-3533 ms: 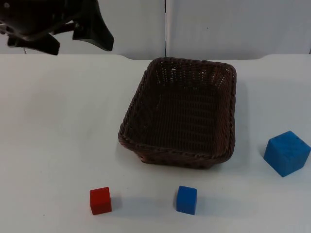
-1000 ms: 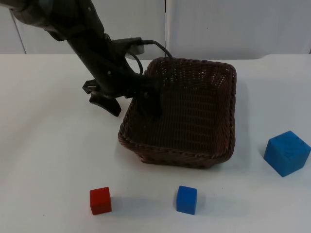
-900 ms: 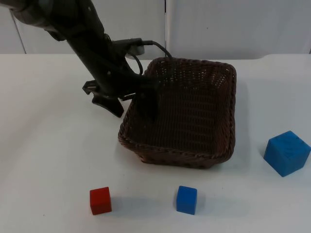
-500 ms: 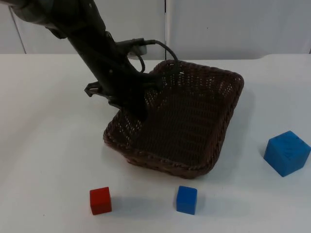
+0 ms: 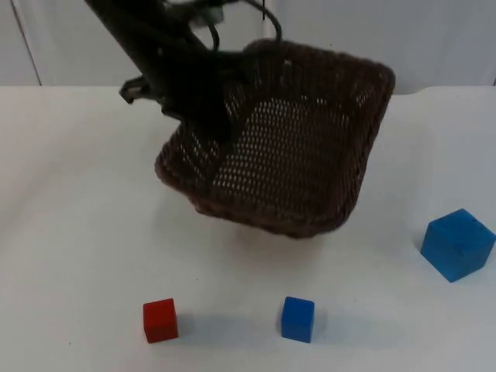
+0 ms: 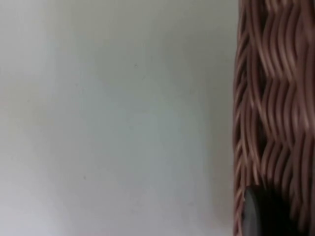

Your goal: Pick up the basket with the left hand and place the largest block into the basket with the right hand.

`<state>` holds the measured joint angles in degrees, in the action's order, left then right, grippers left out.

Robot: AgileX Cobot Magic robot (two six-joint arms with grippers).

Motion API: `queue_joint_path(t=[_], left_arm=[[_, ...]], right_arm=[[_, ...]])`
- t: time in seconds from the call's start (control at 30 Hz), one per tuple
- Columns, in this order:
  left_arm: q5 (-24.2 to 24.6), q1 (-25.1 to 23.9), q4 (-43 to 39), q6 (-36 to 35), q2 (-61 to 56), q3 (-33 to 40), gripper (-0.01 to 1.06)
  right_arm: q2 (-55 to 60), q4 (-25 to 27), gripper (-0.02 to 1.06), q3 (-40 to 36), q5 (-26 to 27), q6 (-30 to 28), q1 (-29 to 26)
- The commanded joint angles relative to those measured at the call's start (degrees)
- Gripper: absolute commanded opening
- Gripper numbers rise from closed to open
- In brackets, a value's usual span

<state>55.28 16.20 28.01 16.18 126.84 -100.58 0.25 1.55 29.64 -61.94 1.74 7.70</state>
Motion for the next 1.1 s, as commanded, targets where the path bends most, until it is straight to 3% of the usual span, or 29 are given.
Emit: queue_joint_path(t=[0.0, 0.43, 0.77, 1.07], left_arm=[[1.8, -1.0, 3.6, -0.9, -2.8, -0.2, 0.00], [5.3, -3.6, 5.7, -1.4, -8.0, 2.9, 0.00], [2.0, -3.6, 5.6, 0.5, -14.4, 13.3, 0.00], [-3.6, -5.1, 6.9, 1.5, -24.6, 27.4, 0.00]], right_arm=[[-0.2, 0.2, 1.05, -0.1, 0.3, -0.2, -0.4], [-0.2, 0.2, 1.05, -0.1, 0.3, -0.2, -0.4], [-0.2, 0.2, 1.05, -0.1, 0.3, -0.2, -0.4], [-0.2, 0.2, 1.05, -0.1, 0.3, -0.2, -0.4]])
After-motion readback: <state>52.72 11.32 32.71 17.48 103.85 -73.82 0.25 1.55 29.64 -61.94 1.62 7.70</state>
